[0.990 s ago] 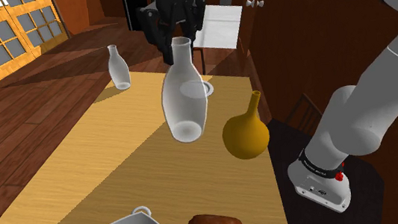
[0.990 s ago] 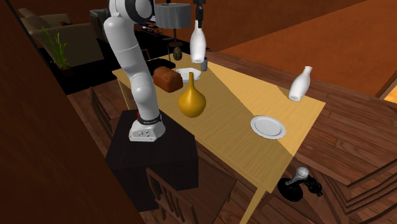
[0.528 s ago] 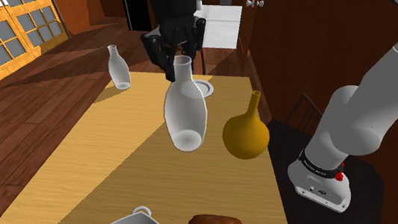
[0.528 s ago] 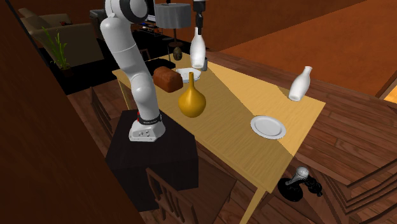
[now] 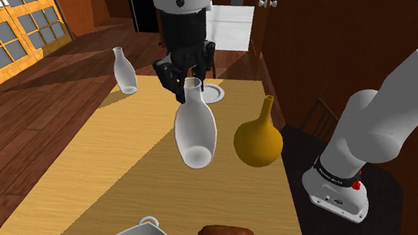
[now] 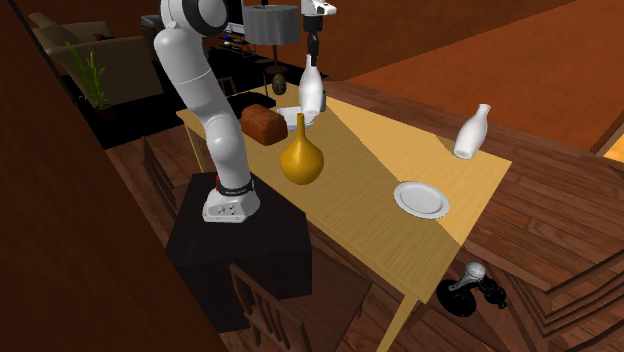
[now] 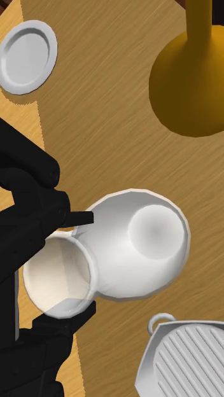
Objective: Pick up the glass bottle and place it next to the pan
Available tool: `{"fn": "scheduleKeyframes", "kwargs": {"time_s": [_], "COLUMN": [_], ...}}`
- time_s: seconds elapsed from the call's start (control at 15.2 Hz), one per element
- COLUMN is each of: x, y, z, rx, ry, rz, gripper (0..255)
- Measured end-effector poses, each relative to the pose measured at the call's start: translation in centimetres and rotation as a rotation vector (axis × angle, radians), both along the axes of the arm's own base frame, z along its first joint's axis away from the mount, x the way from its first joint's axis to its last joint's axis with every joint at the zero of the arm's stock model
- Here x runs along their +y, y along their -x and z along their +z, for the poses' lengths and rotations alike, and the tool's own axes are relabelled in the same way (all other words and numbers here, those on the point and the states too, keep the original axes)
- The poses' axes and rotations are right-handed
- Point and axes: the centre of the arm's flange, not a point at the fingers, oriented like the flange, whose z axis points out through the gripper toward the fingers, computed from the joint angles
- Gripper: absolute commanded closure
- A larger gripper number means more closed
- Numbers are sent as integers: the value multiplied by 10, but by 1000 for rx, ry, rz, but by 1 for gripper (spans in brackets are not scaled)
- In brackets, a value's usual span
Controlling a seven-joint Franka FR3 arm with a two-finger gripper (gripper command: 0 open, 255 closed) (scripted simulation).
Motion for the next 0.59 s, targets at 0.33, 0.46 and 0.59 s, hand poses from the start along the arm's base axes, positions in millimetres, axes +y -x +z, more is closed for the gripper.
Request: {"fn": "scheduleKeyframes", "kwargs": {"time_s": [0.33,0.46,0.59], "x": [1,0,-1], "y": [0,0,0], "z": [-25,-36,-47], "rx": [0,0,0], "ry": [0,0,0], "rz": [0,0,0], "gripper": [255,255,255]}}
